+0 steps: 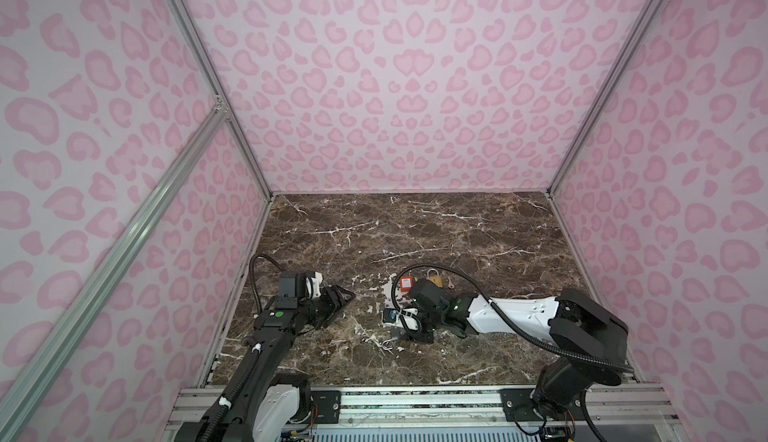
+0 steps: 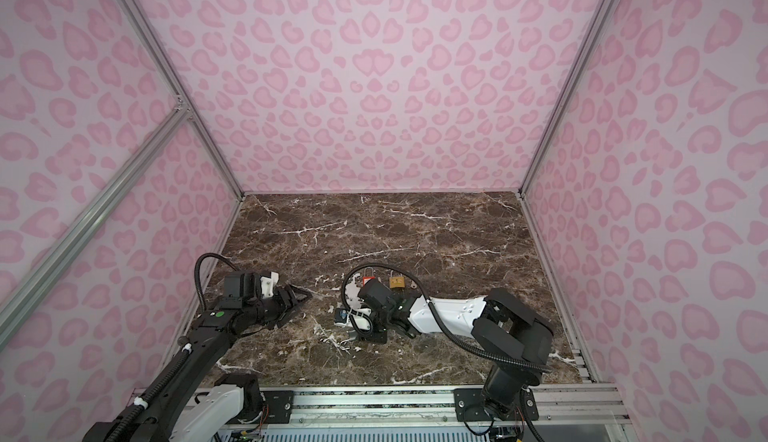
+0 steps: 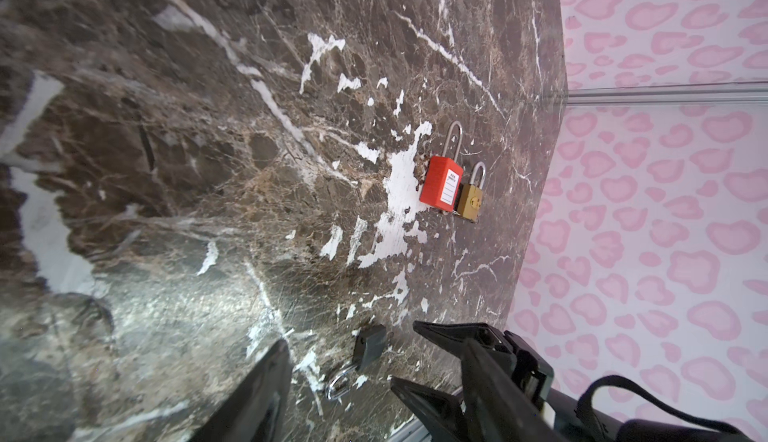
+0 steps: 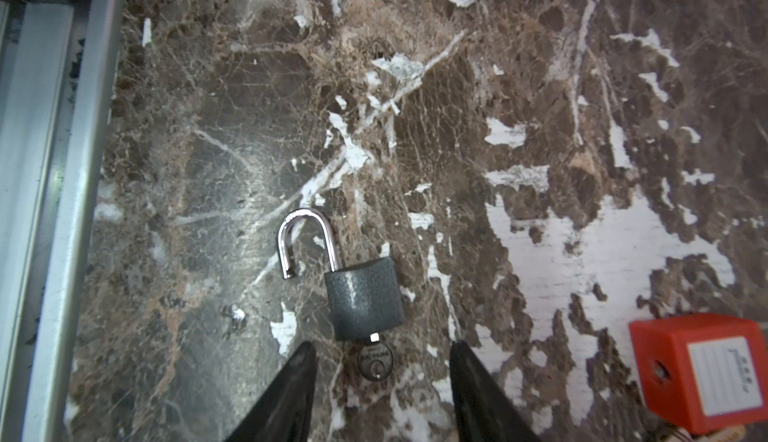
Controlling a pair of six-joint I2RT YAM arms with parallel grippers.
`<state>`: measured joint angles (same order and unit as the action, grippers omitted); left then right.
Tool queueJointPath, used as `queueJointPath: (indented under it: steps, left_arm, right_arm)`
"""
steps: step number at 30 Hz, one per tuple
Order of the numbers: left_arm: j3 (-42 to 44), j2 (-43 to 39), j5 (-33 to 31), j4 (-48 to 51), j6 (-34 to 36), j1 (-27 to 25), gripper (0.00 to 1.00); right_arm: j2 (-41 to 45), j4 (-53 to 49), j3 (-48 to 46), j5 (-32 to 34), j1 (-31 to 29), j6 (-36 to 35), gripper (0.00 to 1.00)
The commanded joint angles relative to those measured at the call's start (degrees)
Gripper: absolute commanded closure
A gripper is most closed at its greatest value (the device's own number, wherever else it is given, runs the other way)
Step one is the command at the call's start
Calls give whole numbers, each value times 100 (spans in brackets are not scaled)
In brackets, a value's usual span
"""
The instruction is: Lock with the key
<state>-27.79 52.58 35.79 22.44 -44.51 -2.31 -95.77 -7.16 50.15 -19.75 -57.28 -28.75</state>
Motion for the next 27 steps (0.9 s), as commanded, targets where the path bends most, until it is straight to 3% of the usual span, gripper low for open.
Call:
queueJointPath:
  steps: [1, 8, 27]
  left_arm:
    - [-28, -110, 288, -52, 229, 44, 33]
    - [1, -245, 385, 168, 460, 216, 33]
    - [105, -196, 262, 109, 487, 255, 33]
  right_arm:
    - [-151, -309, 78, -110, -23, -172, 45]
    - [-349, -1, 82, 234, -37, -186, 43]
    - [-811, -657, 686, -284, -28, -425, 47]
